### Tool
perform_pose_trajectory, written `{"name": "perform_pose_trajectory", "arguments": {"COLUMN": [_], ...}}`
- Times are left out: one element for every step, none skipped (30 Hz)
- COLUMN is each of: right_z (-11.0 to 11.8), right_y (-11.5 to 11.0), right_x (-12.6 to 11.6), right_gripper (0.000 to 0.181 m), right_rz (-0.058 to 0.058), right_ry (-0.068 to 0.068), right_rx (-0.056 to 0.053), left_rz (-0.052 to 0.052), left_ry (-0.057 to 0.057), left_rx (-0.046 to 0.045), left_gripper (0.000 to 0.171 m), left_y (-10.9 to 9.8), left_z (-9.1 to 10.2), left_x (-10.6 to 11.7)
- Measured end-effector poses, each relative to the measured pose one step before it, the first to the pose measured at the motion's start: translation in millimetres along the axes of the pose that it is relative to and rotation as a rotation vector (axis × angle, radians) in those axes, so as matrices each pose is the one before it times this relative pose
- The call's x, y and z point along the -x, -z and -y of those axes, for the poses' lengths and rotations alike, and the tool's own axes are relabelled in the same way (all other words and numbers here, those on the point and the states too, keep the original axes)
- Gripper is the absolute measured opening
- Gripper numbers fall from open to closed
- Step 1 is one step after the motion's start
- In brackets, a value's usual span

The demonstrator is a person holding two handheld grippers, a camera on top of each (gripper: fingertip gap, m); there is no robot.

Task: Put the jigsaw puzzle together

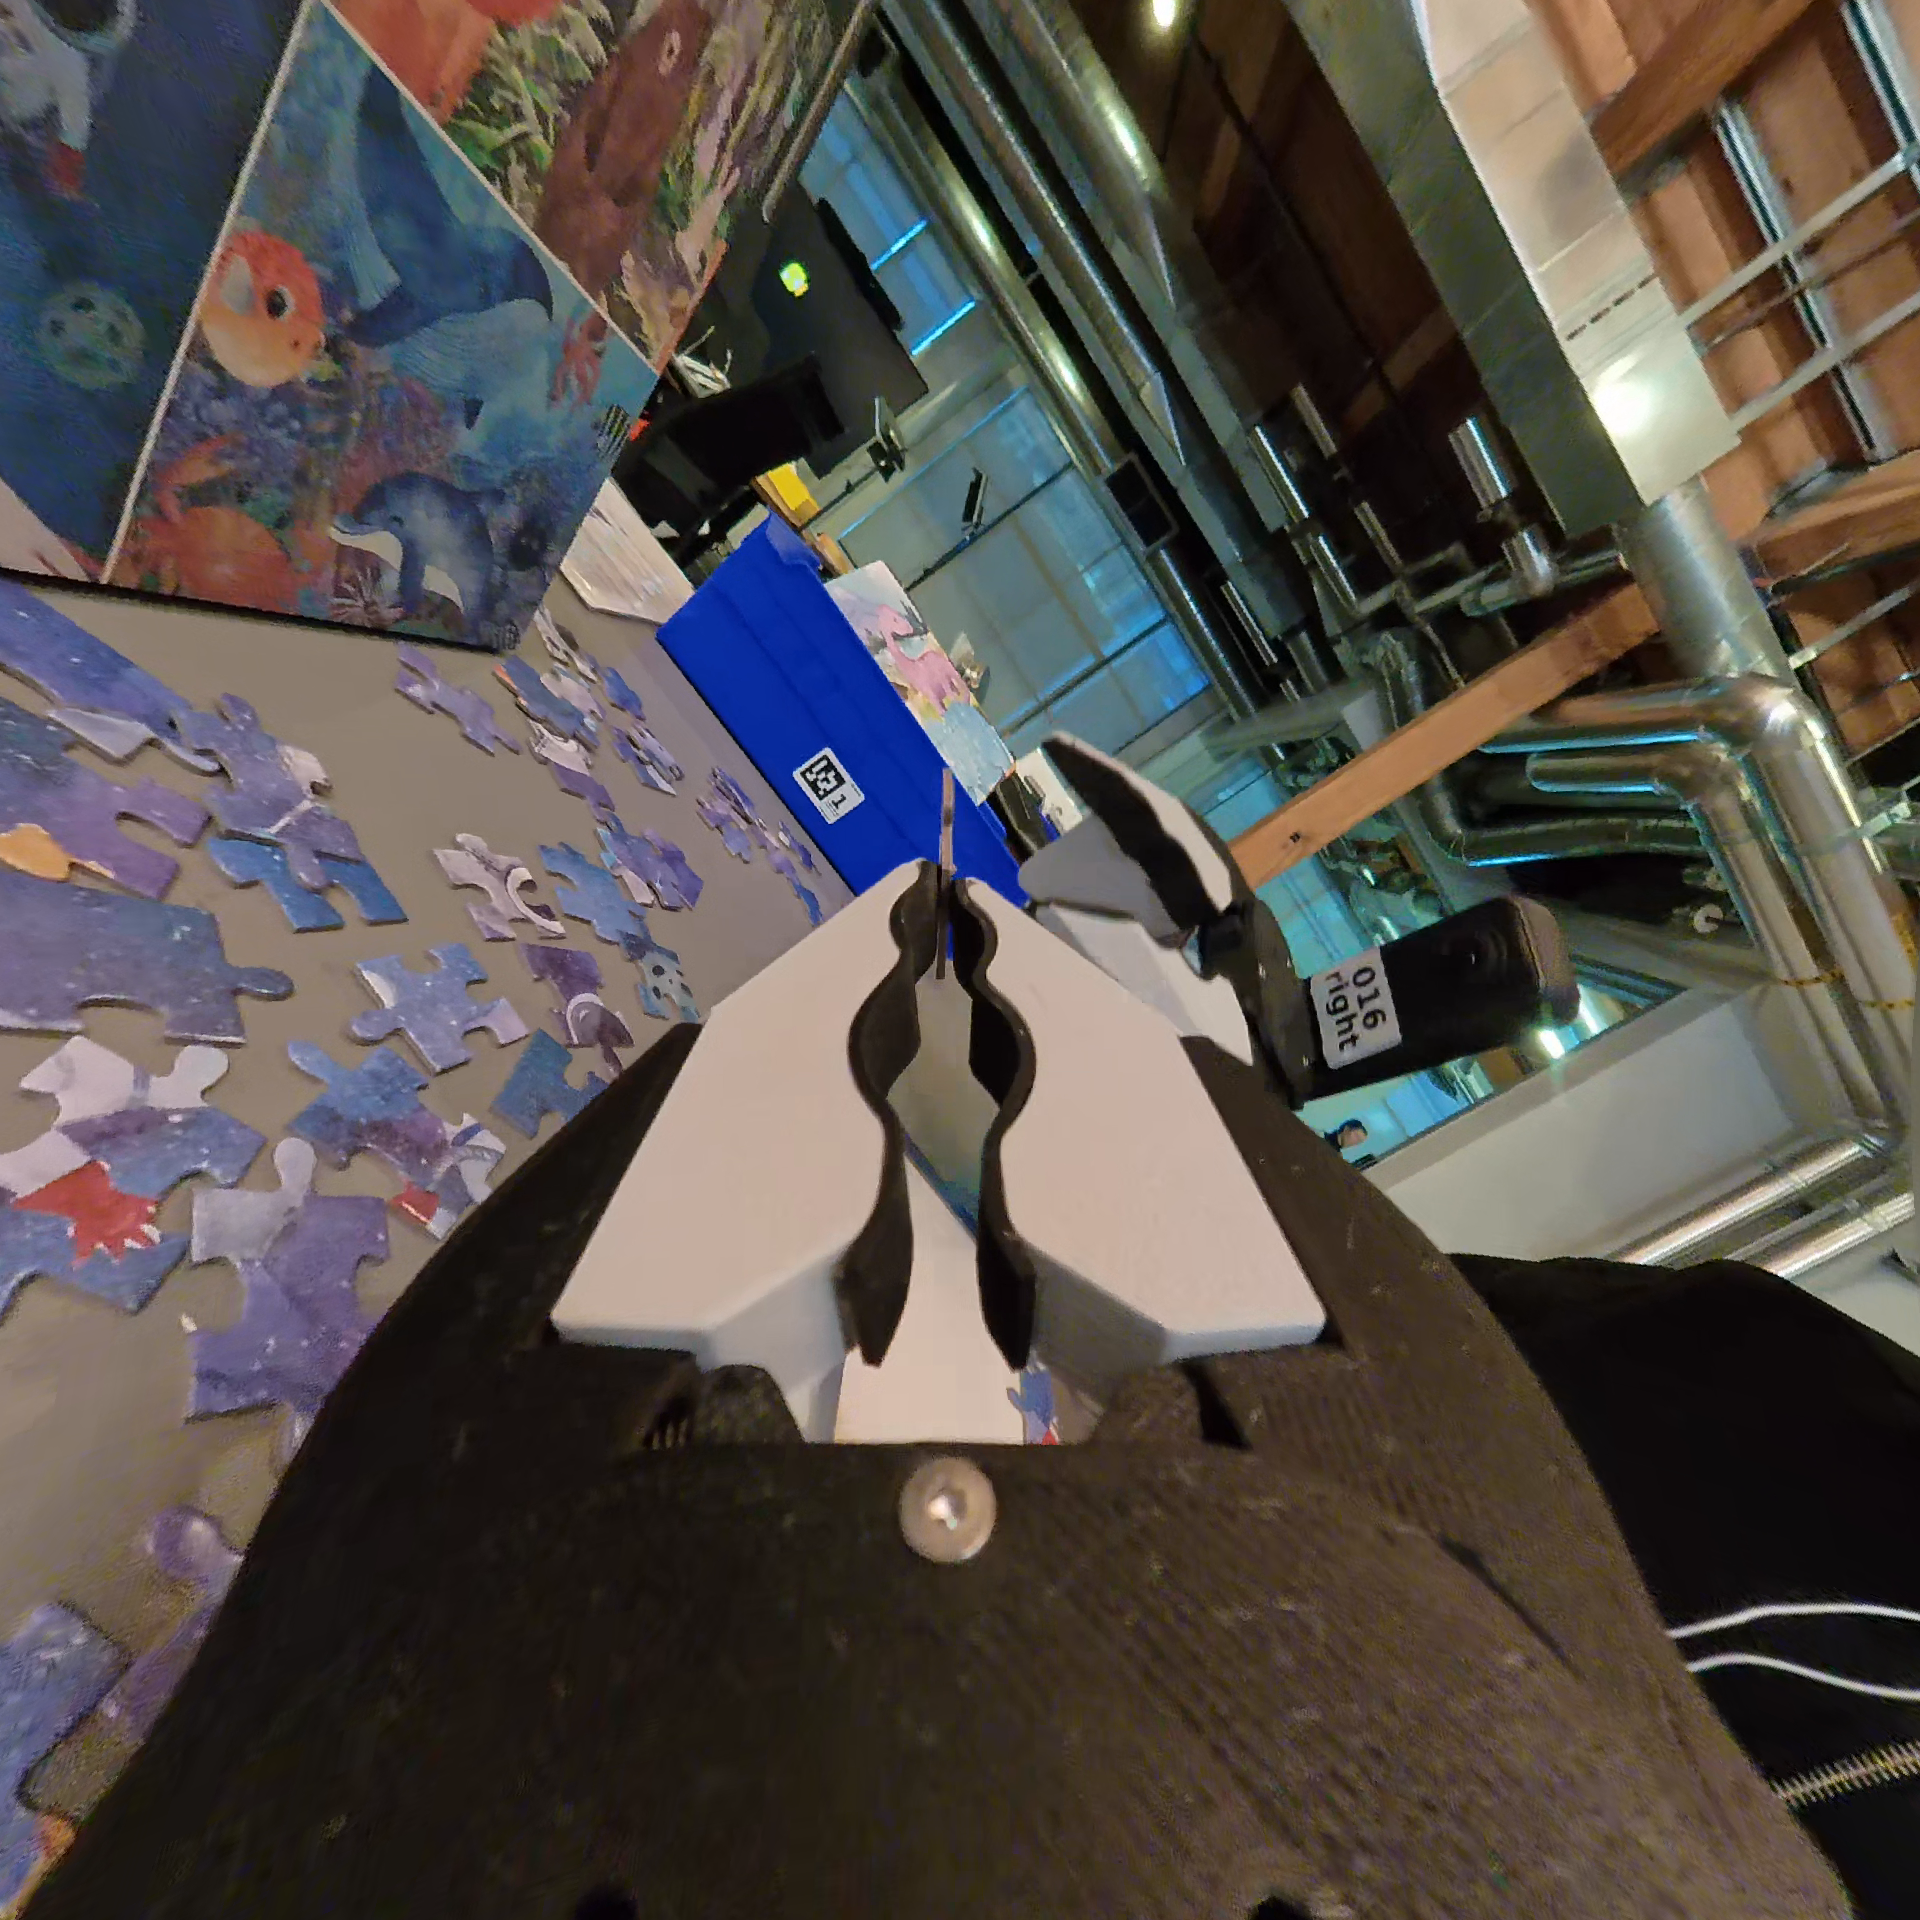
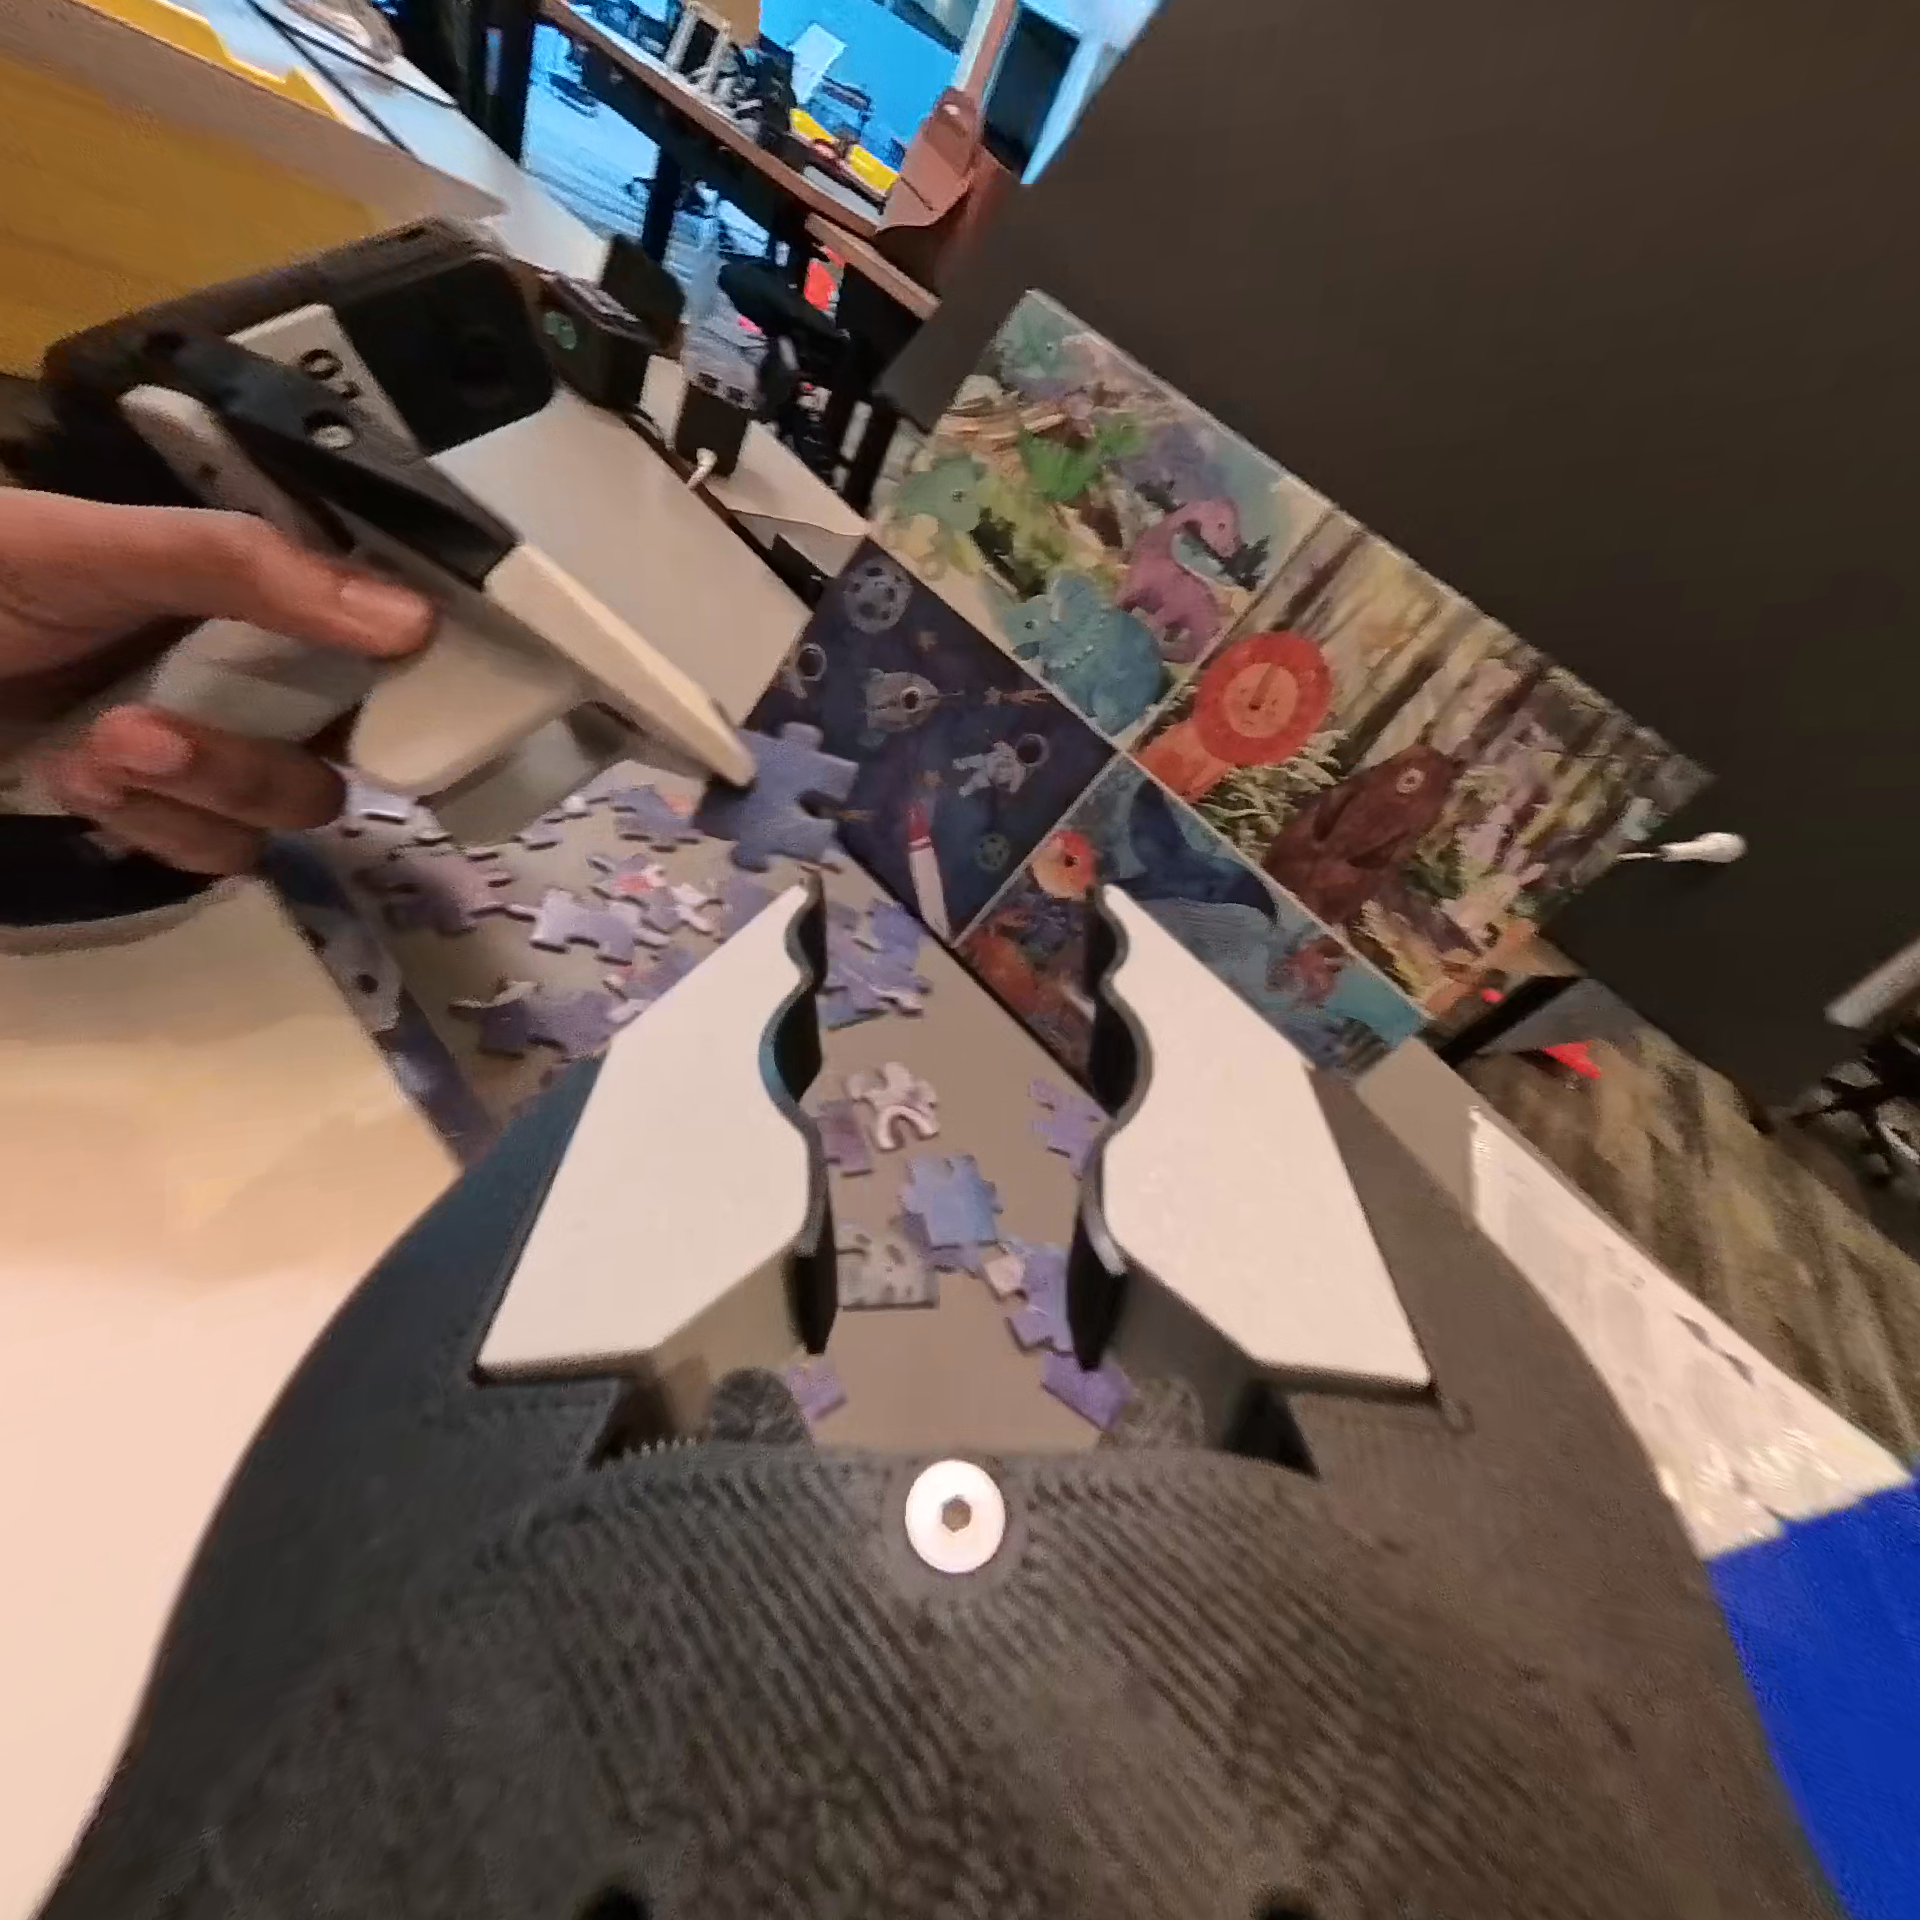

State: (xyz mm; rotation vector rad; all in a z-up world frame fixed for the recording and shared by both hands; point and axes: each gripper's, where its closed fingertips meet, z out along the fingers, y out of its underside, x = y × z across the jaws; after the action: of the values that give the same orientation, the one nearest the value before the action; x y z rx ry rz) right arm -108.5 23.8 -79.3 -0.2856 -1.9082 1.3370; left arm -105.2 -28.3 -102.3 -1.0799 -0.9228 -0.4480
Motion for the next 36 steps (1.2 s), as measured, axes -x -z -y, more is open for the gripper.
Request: {"name": "perform_pose_trajectory", "arguments": {"right_z": [-0.98,-1.97,-2.0,-1.44,-1.24,-1.19,-0.76,-0.24,0.09,0.52,0.89,1.18,0.94,0.3,-0.55,-0.69,-0.69,-0.45,0.17,0.24,-0.13,-0.26,0.16,0.33,0.36,0.46,0.42,0.93,0.77,0.75,1.42,1.28,0.1,-1.54,-3.4,-4.27], "right_y": [-1.95,-2.1,-1.84,-1.47,-1.22,-1.17,-0.99,-0.76,-0.75,-0.53,-0.06,0.28,0.53,0.32,0.04,0.1,0.26,0.44,0.38,0.37,0.14,0.25,0.53,0.65,0.6,0.81,1.24,1.7,2.27,2.2,2.49,3.04,3.54,3.85,4.04,3.51], "right_x": [7.8,5.97,4.72,4.29,3.35,2.82,2.53,2.11,2.62,1.89,0.29,-0.51,-0.97,-1.24,-1.1,-1.14,-0.98,0.13,0.25,0.76,0.82,0.2,-0.18,-0.16,0.16,-0.59,-2.33,-2.26,-3.36,-2.62,0.95,4.52,7.8,12.43,15.69,14.76], "right_gripper": [0.047,0.046,0.045,0.042,0.041,0.041,0.041,0.041,0.041,0.042,0.043,0.043,0.042,0.041,0.039,0.038,0.037,0.037,0.037,0.034,0.032,0.032,0.032,0.032,0.031,0.031,0.032,0.032,0.032,0.032,0.032,0.032,0.032,0.032,0.032,0.032], "right_rz": [0.0259,0.0174,0.0135,0.0134,0.0106,0.0097,0.0097,0.0091,0.0117,0.0076,-0.0027,-0.0074,-0.0089,-0.009,-0.0077,-0.0077,-0.0067,0.0016,0.0022,0.0072,0.0071,0.0047,0.0037,0.005,0.0076,0.0046,-0.0032,0.0007,-0.0029,0.0053,0.0303,0.0515,0.0678,0.0906,0.1041,0.09], "right_ry": [-0.0064,-0.0019,0.0028,0.003,-0.0003,-0.0012,-0.0019,-0.0052,-0.0094,-0.0083,-0.0022,0.0039,0.0062,0.0064,0.0072,0.0093,0.0111,0.0102,0.0028,-0.0003,0.0001,0.0016,-0.0009,-0.0015,0.0017,0.0038,0.0084,0.0122,0.0088,0.0076,0.0136,0.0214,0.0234,0.0174,0.0004,-0.0176], "right_rx": [0.0053,0.0102,0.0096,0.0058,0.0043,0.0058,0.0042,0.001,-0.0014,-0.003,-0.0043,-0.0053,-0.0032,0.0006,0.0046,0.0033,0.0036,0.0027,-0.0007,-0.0001,0.0029,0.004,0.0008,-0.0018,-0.0021,-0.0013,-0.0005,-0.0039,-0.0041,-0.0043,-0.0083,-0.0092,-0.0055,0.0001,0.0083,0.0148], "left_rz": [-0.0029,-0.0019,-0.0011,-0.0028,-0.006,-0.0058,-0.0039,-0.0015,-0.002,-0.0024,-0.0027,-0.001,-0.0006,-0.0046,-0.008,-0.0073,-0.005,-0.0002,0.0,0.0004,0.003,0.005,0.0037,0.001,-0.0023,-0.0059,-0.0007,0.0045,-0.0089,-0.0062,0.0031,0.002,0.0051,0.008,0.0118,0.0148], "left_ry": [-0.0001,-0.0008,-0.0013,-0.0029,-0.0036,-0.0036,-0.0033,-0.005,-0.0066,-0.0048,-0.0045,-0.0047,-0.0017,0.002,0.0052,0.0068,0.0064,0.0054,0.0014,-0.003,-0.0066,-0.0124,-0.0133,-0.009,-0.0044,-0.0001,0.002,0.0022,-0.0021,-0.0054,-0.0104,-0.0181,-0.0236,-0.0311,-0.0387,-0.0442], "left_rx": [-0.00668,-0.00262,-0.00173,-0.00335,-0.00511,-0.00495,-0.00298,-0.00229,-0.00268,0.00085,0.00273,0.00214,0.00573,0.00688,0.00671,0.00697,0.00653,0.00245,-0.00315,-0.00297,0.00267,0.00733,0.00401,0.00139,0.00263,0.00675,0.00818,0.001,-0.00788,-0.01364,-0.01578,-0.01178,-0.00376,0.00349,0.00789,0.0104], "left_gripper": [0.0,0.0,0.0,0.0,0.0,0.0,0.0,0.0,0.0,0.0,0.0,0.0,0.0,0.0,0.0,0.0,0.0,0.0,0.0,0.0,0.0,0.0,0.0,0.0,0.0,0.0,0.005,0.018,0.03,0.038,0.042,0.043,0.044,0.044,0.044,0.044], "left_y": [0.26,-0.11,-0.27,-0.29,-0.61,-0.58,-0.58,-0.49,-0.63,-0.87,-1.4,-1.86,-2.21,-2.54,-2.71,-2.44,-2.21,-1.62,-0.64,-0.03,0.27,-0.02,-0.4,-0.3,-0.07,0.22,0.65,1.14,1.94,2.29,2.53,2.43,1.87,1.28,0.74,0.26], "left_z": [0.89,0.32,-0.01,0.12,0.37,0.34,0.09,-0.07,0.0,-0.74,-1.48,-2.19,-3.11,-3.46,-3.38,-3.3,-2.86,-1.79,-0.31,0.39,0.12,-0.5,-0.35,-0.17,-0.34,-0.6,-0.49,0.72,2.4,3.69,4.3,3.86,3.02,1.99,1.33,0.66], "left_x": [-0.7,-0.63,-0.56,-1.03,-1.75,-1.86,-1.56,-1.18,-1.23,-0.95,-0.94,-0.4,-0.34,-0.71,-1.2,-0.93,-0.61,0.15,-0.15,-0.43,-0.3,-0.19,-0.5,-0.78,-0.83,-0.86,0.52,1.42,-0.93,-1.21,-0.52,-1.3,-1.41,-1.68,-1.86,-2.04]}}
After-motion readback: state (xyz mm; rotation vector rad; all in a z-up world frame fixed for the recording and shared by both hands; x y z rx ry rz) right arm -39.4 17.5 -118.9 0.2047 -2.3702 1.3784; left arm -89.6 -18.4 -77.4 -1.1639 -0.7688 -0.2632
